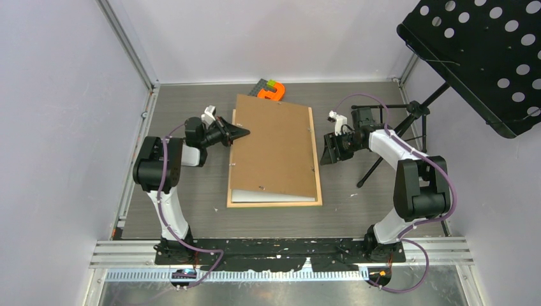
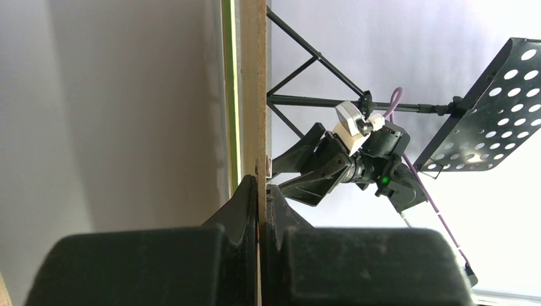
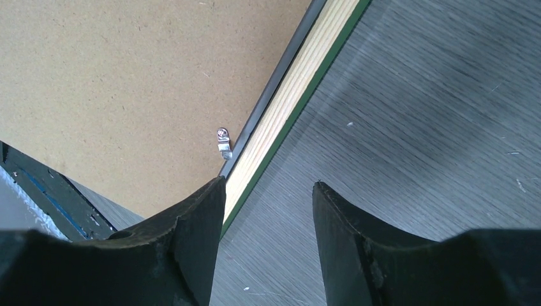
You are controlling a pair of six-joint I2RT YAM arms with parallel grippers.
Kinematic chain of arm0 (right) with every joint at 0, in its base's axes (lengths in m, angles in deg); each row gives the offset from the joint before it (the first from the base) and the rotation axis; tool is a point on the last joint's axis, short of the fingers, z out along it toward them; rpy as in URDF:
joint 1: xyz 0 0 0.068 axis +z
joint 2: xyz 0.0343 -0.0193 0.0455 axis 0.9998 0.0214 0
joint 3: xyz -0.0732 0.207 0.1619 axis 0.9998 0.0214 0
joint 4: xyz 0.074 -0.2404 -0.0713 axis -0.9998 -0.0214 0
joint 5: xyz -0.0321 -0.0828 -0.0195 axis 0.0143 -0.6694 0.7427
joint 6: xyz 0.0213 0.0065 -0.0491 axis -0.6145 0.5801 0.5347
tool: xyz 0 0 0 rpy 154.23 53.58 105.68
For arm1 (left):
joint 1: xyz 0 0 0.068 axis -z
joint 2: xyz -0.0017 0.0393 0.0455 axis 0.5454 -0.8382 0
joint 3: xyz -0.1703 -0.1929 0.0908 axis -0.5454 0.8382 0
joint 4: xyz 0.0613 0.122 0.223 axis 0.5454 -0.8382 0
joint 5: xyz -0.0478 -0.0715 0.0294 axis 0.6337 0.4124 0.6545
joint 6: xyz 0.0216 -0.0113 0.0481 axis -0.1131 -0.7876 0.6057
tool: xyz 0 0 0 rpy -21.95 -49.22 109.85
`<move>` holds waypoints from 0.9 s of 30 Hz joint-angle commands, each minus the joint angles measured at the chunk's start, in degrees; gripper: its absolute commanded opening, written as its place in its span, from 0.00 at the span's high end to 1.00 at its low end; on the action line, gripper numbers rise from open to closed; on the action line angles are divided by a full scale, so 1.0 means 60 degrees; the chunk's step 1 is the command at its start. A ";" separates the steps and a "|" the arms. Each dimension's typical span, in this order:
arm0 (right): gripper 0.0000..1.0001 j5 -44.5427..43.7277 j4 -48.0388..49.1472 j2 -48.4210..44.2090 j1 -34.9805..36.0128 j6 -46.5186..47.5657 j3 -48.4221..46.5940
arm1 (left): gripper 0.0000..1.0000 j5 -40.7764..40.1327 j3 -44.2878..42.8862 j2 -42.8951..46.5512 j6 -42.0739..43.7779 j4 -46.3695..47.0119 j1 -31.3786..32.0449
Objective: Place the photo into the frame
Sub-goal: Place the photo frame item in the photo frame.
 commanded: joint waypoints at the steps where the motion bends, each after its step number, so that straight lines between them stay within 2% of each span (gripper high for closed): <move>1: 0.41 0.0147 0.0219 0.0024 -0.0025 -0.0010 -0.0029 | 1.00 0.0342 0.0027 0.0203 -0.0218 0.0966 -0.0168; 27: 0.42 0.0222 0.0346 0.0200 -0.0026 -0.0086 0.0001 | 1.00 0.0451 0.0280 0.0133 0.0071 0.0768 -0.0254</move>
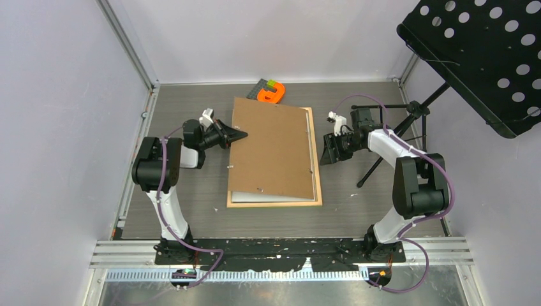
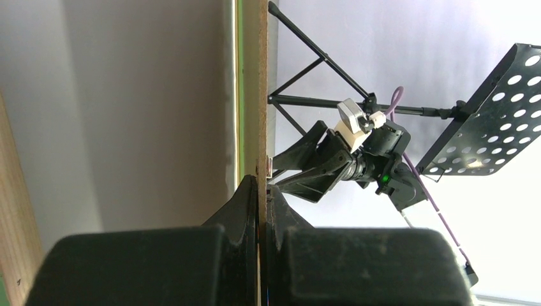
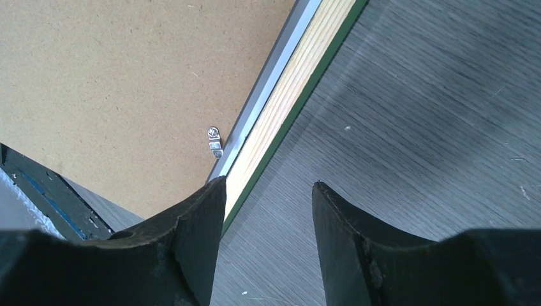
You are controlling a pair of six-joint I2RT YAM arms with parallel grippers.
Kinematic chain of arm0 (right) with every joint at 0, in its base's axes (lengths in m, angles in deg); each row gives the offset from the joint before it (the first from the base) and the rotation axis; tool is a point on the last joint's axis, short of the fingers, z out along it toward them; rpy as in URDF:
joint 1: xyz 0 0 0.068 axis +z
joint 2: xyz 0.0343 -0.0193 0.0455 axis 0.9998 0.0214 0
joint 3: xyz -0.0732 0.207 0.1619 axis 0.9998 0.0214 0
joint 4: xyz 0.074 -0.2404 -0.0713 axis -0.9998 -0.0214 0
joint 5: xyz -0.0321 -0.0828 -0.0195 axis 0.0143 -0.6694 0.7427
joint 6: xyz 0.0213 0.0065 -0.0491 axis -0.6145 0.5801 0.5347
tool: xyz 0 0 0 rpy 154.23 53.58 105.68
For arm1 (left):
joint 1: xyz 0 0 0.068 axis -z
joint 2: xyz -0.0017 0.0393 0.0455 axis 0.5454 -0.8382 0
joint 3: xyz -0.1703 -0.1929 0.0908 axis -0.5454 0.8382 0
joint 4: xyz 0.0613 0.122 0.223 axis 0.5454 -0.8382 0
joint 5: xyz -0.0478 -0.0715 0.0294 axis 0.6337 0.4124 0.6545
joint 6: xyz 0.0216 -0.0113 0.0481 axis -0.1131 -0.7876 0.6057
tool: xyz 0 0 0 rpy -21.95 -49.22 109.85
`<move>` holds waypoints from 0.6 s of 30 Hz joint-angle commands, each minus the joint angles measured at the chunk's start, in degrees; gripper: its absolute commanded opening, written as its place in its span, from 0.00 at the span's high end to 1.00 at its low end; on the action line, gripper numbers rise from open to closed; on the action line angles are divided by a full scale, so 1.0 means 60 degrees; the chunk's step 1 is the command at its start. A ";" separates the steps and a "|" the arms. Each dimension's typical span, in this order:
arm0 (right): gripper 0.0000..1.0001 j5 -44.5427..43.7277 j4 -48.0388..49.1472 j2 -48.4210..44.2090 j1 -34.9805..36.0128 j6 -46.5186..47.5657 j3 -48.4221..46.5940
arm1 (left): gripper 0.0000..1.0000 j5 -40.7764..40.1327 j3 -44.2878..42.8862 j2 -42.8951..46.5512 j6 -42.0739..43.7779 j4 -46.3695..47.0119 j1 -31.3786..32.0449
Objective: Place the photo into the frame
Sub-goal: Place the photo frame item in the photo frame.
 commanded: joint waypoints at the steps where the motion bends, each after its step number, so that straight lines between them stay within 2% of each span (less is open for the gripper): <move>1: 0.42 0.0207 0.0232 -0.0004 -0.0026 -0.0050 0.0001 | 1.00 0.0346 0.0011 0.0144 -0.0008 0.0768 0.0001; 18: 0.42 0.0229 0.0317 0.0053 -0.0014 -0.0076 0.0063 | 1.00 0.0308 0.0052 0.0057 0.0113 0.0694 0.0173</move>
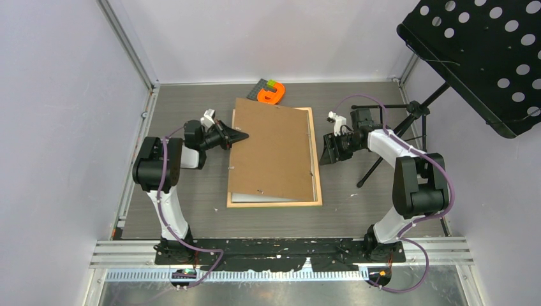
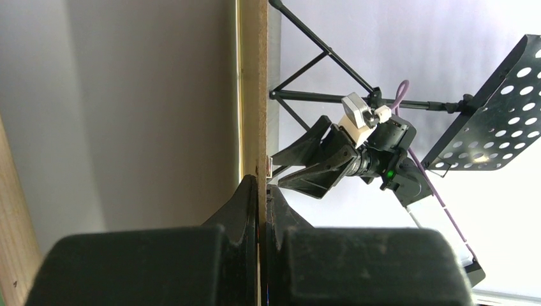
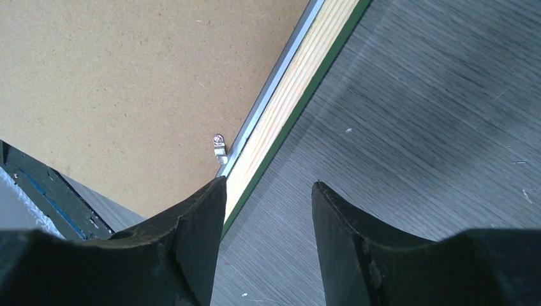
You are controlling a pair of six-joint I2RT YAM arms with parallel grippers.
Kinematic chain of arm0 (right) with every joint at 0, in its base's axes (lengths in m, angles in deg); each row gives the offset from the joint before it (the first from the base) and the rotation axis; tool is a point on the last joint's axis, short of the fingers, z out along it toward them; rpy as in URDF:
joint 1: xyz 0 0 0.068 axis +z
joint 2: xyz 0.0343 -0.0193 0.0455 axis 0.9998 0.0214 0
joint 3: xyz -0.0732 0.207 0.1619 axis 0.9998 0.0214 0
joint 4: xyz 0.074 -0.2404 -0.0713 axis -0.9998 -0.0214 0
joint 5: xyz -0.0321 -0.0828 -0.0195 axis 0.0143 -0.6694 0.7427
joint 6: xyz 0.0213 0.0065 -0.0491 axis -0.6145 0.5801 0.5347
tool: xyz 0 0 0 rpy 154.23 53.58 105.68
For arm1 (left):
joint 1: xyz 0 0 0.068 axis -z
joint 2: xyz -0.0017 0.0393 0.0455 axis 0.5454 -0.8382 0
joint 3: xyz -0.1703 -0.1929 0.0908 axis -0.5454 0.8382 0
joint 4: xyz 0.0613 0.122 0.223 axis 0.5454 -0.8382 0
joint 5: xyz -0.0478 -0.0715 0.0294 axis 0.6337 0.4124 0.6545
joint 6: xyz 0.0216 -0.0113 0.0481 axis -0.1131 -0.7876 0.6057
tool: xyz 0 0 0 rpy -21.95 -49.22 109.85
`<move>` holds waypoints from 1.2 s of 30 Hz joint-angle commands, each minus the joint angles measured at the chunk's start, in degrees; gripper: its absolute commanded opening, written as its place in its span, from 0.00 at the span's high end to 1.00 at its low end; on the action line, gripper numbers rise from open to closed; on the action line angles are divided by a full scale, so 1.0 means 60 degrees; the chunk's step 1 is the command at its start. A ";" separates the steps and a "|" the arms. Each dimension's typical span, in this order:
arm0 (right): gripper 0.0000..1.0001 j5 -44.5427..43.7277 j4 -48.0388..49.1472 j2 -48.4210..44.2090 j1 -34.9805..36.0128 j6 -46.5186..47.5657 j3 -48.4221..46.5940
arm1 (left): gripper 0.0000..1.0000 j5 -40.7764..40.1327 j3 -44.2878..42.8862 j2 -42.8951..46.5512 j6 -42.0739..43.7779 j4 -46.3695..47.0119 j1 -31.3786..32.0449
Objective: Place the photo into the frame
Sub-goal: Place the photo frame item in the photo frame.
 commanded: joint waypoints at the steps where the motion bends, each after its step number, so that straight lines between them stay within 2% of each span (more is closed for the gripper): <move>1: 0.42 0.0173 0.0221 0.0029 -0.0020 -0.0075 0.0023 | 1.00 0.0264 0.0014 0.0093 -0.0069 0.0702 0.0061; 15: 0.42 0.0236 0.0284 0.0257 -0.0024 -0.0184 -0.0120 | 1.00 0.0160 -0.0126 -0.0156 -0.0048 0.0717 0.0148; 36: 0.42 0.1050 0.0871 0.1644 0.0212 -0.0688 -0.0702 | 1.00 -0.0032 -0.0105 -0.0510 -0.0157 0.1020 0.0251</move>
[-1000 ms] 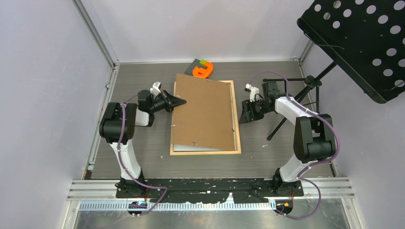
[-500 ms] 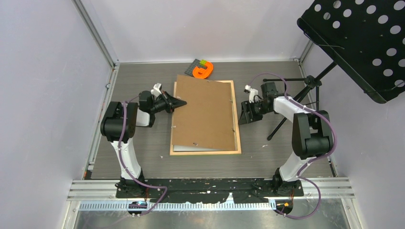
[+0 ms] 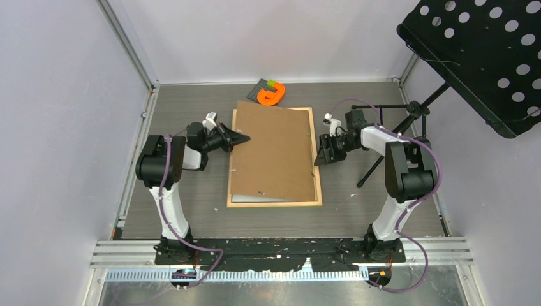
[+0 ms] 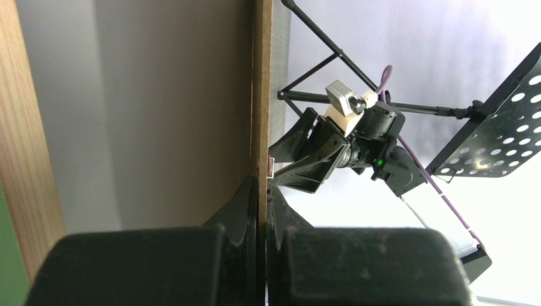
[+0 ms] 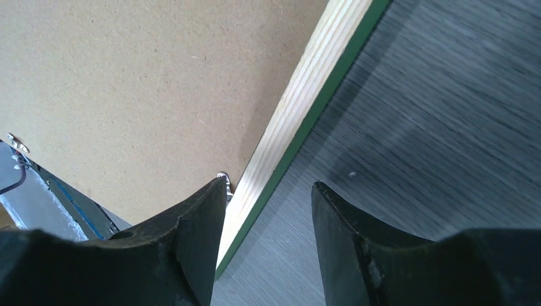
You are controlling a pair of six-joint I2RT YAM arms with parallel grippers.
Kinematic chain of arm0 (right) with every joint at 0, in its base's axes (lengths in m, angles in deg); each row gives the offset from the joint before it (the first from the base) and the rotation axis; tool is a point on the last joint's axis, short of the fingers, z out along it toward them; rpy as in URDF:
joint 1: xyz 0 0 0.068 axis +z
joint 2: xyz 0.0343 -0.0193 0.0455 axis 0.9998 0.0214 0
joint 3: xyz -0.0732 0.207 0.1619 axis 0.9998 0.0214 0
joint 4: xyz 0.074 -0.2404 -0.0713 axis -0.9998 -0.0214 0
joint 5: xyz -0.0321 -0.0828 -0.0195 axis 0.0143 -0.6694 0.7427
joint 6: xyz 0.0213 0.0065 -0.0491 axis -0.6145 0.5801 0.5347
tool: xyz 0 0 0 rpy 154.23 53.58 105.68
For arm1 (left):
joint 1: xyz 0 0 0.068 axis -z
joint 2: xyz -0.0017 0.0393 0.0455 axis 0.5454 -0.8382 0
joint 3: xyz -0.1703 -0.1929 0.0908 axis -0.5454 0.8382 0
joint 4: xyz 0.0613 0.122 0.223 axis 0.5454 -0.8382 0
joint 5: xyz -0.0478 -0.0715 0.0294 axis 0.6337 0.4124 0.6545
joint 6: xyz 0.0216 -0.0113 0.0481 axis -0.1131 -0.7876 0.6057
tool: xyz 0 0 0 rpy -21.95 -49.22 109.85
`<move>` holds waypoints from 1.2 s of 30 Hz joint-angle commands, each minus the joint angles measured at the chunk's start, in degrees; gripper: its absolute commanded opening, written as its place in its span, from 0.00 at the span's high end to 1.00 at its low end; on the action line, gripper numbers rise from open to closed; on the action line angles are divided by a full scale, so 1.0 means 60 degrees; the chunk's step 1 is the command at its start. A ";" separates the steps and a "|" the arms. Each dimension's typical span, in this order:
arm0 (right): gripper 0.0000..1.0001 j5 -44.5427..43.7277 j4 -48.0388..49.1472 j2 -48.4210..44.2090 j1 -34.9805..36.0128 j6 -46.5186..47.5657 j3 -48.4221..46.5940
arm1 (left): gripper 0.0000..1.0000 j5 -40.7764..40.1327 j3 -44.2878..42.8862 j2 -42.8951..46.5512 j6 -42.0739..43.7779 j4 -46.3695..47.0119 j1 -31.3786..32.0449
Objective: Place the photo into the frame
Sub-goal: Place the photo frame item in the photo frame.
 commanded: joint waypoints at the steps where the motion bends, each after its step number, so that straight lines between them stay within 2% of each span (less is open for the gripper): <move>1: 0.42 0.0496 0.0355 0.0171 0.0112 -0.0169 -0.0327 | 1.00 0.0101 -0.0087 -0.0063 -0.0142 0.0831 0.0105; 16: 0.42 0.1078 0.0535 0.0509 0.0416 -0.0297 -0.0376 | 1.00 -0.0110 0.0180 -0.0203 0.0029 0.0870 0.0113; 36: 0.43 0.1235 0.0568 0.0519 0.0424 -0.0356 -0.0356 | 1.00 -0.0396 0.0322 -0.0199 0.1223 -0.0460 0.0113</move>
